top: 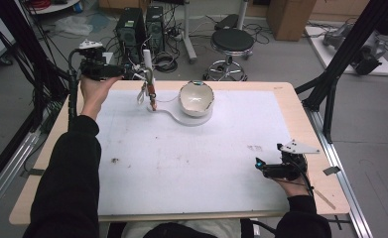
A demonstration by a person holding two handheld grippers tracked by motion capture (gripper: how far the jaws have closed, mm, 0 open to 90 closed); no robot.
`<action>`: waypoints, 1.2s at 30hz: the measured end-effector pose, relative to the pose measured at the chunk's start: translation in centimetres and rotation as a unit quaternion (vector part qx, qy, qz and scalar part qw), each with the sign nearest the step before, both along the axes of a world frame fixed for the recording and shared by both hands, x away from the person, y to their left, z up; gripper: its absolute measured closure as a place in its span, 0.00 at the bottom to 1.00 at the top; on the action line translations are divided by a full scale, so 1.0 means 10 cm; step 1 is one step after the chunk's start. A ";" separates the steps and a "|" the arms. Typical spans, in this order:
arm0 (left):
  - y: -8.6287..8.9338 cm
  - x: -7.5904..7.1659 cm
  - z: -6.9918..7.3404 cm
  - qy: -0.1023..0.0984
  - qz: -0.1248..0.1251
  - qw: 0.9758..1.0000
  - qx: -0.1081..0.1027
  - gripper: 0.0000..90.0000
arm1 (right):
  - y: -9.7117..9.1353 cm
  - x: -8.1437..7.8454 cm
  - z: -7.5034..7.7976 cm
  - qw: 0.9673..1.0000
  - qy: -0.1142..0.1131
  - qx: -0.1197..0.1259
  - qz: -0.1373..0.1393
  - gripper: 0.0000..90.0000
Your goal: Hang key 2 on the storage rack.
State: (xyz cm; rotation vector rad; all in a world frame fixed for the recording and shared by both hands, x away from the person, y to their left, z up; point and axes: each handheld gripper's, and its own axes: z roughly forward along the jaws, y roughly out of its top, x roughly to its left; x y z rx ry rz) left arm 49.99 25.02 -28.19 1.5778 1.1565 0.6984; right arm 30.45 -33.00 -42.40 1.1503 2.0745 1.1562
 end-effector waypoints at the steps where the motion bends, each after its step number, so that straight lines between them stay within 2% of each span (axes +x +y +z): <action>1: 0.03 -0.03 0.00 -0.003 -0.001 1.000 -0.003 0.02 | 0.00 0.00 0.00 1.000 0.000 0.000 0.000 0.01; 9: 0.20 -0.20 -0.01 0.004 -0.013 1.000 -0.021 0.02 | 0.01 0.02 -0.01 1.000 0.000 -0.001 0.002 0.01; 12: 0.27 -0.25 -0.07 0.014 -0.022 0.998 -0.057 0.02 | 0.01 0.02 -0.01 1.000 0.001 0.000 0.003 0.01; 13: 0.28 -0.27 -0.09 0.015 -0.021 0.998 -0.058 0.02 | 0.01 0.03 -0.01 1.000 -0.001 0.000 0.004 0.01; 15: 0.28 -0.30 -0.12 0.015 -0.015 0.999 -0.033 0.02 | 0.01 0.03 -0.01 1.000 0.004 0.001 0.004 0.01; 17: 0.27 -0.34 -0.15 0.017 -0.017 1.000 -0.019 0.02 | 0.01 0.04 -0.02 1.000 0.002 -0.001 0.005 0.01; 26: 0.13 -0.53 -0.29 0.021 -0.053 0.998 0.001 0.02 | 0.02 0.04 -0.03 1.000 0.004 -0.002 0.004 0.01; 29: 0.09 -0.59 -0.32 0.020 -0.064 0.998 -0.003 0.02 | 0.02 0.04 -0.03 1.000 0.004 -0.003 0.004 0.01; 32: 0.07 -0.68 -0.33 0.017 -0.076 0.997 -0.021 0.02 | 0.02 0.04 -0.03 1.000 0.004 -0.004 0.004 0.01; 36: 0.05 -0.77 -0.38 0.009 -0.079 0.997 -0.018 0.02 | 0.02 0.03 -0.03 1.000 0.004 -0.004 0.005 0.01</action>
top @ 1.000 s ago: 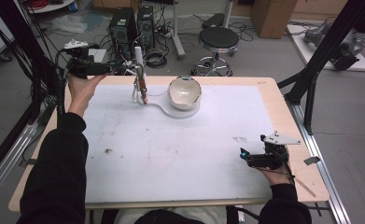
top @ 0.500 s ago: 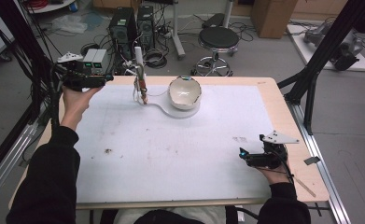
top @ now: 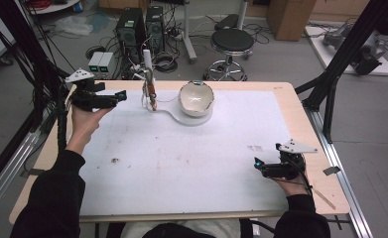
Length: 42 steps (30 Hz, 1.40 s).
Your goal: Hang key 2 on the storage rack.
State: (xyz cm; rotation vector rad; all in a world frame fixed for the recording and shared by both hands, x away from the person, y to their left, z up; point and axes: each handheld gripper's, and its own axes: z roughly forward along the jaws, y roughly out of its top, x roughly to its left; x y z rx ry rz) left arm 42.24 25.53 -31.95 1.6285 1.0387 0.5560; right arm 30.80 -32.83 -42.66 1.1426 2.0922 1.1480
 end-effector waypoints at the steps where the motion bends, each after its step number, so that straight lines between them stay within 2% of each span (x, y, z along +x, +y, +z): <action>1: -0.01 -0.02 -0.01 0.000 0.000 1.000 0.001 0.02 | 0.00 0.00 0.00 1.000 0.000 0.000 0.000 0.01; 5: -0.03 -0.12 -0.09 -0.005 -0.006 1.000 0.015 0.02 | 0.00 -0.01 0.01 1.000 -0.002 0.002 -0.001 0.01; 7: -0.01 -0.15 -0.14 -0.004 -0.009 1.000 0.006 0.02 | 0.00 -0.01 0.01 1.000 -0.002 0.002 -0.001 0.01; 9: 0.01 -0.18 -0.19 -0.005 -0.008 1.000 0.007 0.02 | 0.00 -0.01 0.02 1.000 -0.001 0.003 0.000 0.01; 15: 0.06 -0.29 -0.36 0.012 -0.003 1.000 0.007 0.02 | -0.03 -0.02 0.00 1.000 0.001 0.006 -0.002 0.01; 21: 0.04 -0.39 -0.51 0.028 -0.007 0.999 0.034 0.02 | -0.03 -0.02 0.00 1.000 -0.001 0.003 -0.002 0.01; 25: 0.03 -0.43 -0.61 0.045 -0.016 0.998 0.039 0.02 | -0.02 -0.01 -0.01 1.000 0.002 0.002 -0.002 0.01; 33: 0.01 -0.58 -0.68 0.052 -0.026 0.996 0.061 0.02 | -0.04 -0.02 0.00 1.000 0.002 0.004 -0.002 0.01; 38: 0.05 -0.72 -0.74 0.064 -0.035 0.995 0.072 0.02 | -0.04 -0.03 0.00 1.000 -0.001 0.004 0.000 0.01; 42: 0.10 -0.84 -0.80 0.069 -0.034 0.994 0.074 0.02 | -0.02 -0.03 0.00 1.000 -0.002 0.004 0.003 0.01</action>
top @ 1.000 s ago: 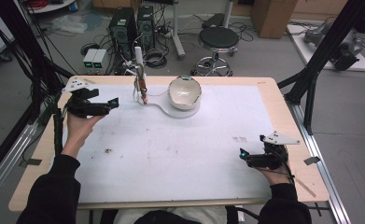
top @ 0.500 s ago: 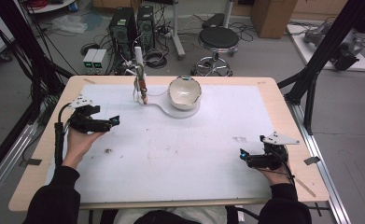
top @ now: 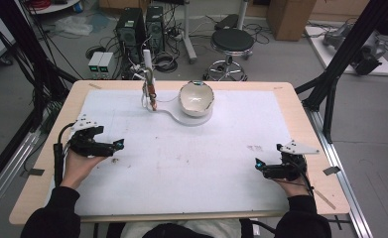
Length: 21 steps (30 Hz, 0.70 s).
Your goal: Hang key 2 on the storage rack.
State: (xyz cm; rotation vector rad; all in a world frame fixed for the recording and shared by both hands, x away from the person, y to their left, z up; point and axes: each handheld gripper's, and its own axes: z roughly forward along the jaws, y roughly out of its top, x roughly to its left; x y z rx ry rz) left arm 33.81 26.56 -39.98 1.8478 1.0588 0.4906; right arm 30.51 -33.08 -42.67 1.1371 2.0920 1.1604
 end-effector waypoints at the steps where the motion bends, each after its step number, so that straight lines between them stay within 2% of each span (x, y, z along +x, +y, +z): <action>1: 0.01 -0.01 -0.01 0.002 -0.001 1.000 0.002 0.02 | 0.01 0.00 0.00 1.000 0.000 -0.001 0.003 0.01; 6: 0.08 -0.14 -0.16 0.019 0.011 1.000 0.016 0.02 | 0.04 -0.01 0.00 1.000 0.001 -0.009 0.010 0.01; 10: 0.12 -0.29 -0.23 0.024 0.017 0.999 0.041 0.02 | 0.05 0.00 -0.01 1.000 0.003 -0.014 0.011 0.01; 12: 0.15 -0.37 -0.26 0.028 0.021 0.998 0.045 0.02 | 0.05 0.00 -0.01 1.000 0.002 -0.015 0.011 0.01; 14: 0.19 -0.41 -0.27 0.029 0.028 0.998 0.045 0.02 | 0.05 0.01 -0.01 1.000 0.002 -0.018 0.010 0.01; 17: 0.25 -0.45 -0.23 0.012 0.043 0.999 0.027 0.02 | 0.05 0.01 -0.01 1.000 0.002 -0.018 0.012 0.01; 21: 0.30 -0.45 -0.24 0.003 0.044 0.999 0.025 0.02 | 0.07 0.00 -0.01 1.000 0.003 -0.023 0.018 0.01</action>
